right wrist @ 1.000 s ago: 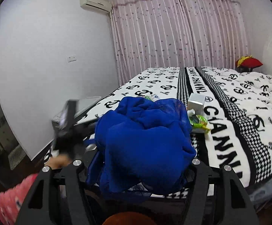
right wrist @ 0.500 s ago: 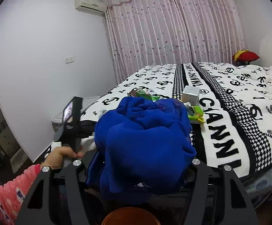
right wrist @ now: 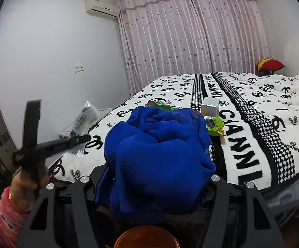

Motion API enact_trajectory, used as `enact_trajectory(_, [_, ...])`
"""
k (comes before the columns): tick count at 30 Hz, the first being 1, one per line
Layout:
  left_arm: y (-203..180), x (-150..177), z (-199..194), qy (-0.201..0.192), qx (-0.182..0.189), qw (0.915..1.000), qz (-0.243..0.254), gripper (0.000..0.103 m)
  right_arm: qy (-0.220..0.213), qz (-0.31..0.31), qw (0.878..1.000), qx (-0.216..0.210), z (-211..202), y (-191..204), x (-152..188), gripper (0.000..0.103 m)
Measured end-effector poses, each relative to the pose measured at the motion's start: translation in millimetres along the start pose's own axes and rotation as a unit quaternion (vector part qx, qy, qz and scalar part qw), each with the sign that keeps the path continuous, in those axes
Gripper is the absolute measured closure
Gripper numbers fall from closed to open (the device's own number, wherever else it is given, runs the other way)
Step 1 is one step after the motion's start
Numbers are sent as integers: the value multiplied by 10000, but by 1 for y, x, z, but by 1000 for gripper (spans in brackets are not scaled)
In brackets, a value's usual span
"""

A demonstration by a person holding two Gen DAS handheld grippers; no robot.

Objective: Collect trash
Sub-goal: 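Grasp the clear plastic wrapper with the left gripper while right holds cloth, then lower both tools over the orange bucket and open both grippers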

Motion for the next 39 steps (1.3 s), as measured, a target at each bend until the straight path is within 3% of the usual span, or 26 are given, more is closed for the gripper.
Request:
enact_trajectory(7, [-28,70,0,548,341,9964,548,98,230,-215,9995,-28,-1,12,25,40])
enact_trajectory(16, [-24,140,51,1585,546,9845,511,98,1317,-170,9911,-85,43,10,89,40])
enact_trajectory(24, [-16,198,116,2697,613,9608,209,98,2480,133,9687,12,102,-2,158,40])
enact_trajectory(30, [-10,223,155,3397,808,9370,-106,98,3314,355,9428,-20,145,-9,202,40])
enact_trajectory(36, [-7,243,175,3833,749,9202,-274,98,3639,561,9297,-60,165,-15,225,37])
enact_trajectory(37, [-6,245,176,3852,716,9197,-251,94,3623,589,9302,-29,166,-16,226,31])
enact_trajectory(39, [-4,245,177,3843,615,9208,-257,69,3574,640,9318,-22,166,-18,225,25])
Point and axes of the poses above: each gripper's, at about its wrist camera, not at the fingertips, and z roughly the way its jaws point, y to its left, x to its underside, the point moved 2 cm from there along z, roughly the way its jaws point, and after that the axes turned 10 degrees about y, right-handed, at the moved point
